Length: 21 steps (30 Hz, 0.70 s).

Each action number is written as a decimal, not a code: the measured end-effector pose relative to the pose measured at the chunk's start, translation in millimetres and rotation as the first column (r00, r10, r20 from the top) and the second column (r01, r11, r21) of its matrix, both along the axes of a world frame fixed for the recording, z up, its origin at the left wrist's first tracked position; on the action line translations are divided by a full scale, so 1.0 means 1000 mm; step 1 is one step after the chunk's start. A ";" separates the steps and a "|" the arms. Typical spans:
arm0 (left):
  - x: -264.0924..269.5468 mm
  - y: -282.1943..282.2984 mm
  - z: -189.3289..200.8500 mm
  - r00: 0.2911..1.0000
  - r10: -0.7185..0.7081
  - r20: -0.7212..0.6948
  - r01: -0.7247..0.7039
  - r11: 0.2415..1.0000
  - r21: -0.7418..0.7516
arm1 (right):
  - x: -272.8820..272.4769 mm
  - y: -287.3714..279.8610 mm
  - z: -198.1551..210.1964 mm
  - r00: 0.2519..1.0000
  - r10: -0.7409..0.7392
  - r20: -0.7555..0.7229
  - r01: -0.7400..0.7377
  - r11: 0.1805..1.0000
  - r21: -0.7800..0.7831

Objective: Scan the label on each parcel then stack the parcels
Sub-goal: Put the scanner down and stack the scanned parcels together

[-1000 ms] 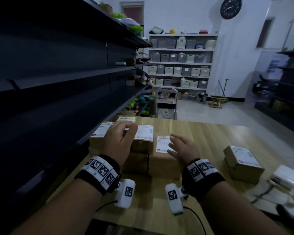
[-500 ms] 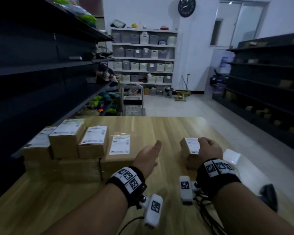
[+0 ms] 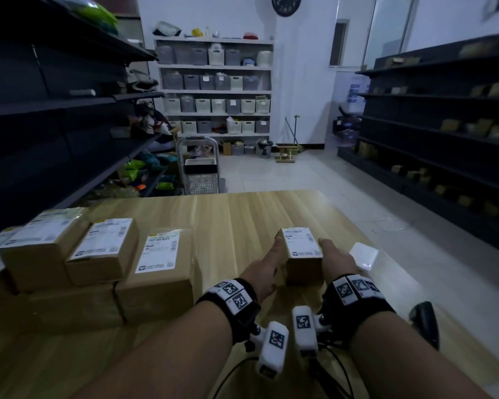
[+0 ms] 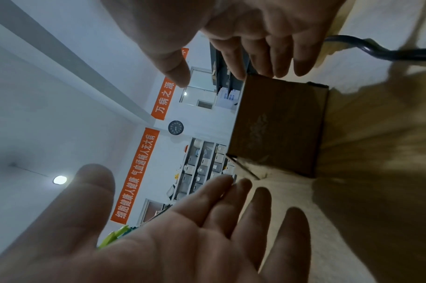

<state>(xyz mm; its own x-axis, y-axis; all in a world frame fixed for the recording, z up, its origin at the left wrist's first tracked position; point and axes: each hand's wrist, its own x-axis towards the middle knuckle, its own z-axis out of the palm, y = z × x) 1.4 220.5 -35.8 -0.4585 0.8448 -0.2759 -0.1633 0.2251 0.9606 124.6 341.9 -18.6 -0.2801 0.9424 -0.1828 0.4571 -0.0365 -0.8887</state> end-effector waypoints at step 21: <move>-0.041 -0.152 0.081 0.865 0.457 -0.209 -0.411 0.883 0.229 | -0.086 -0.147 0.048 0.776 0.223 -0.590 -0.239 0.970 0.052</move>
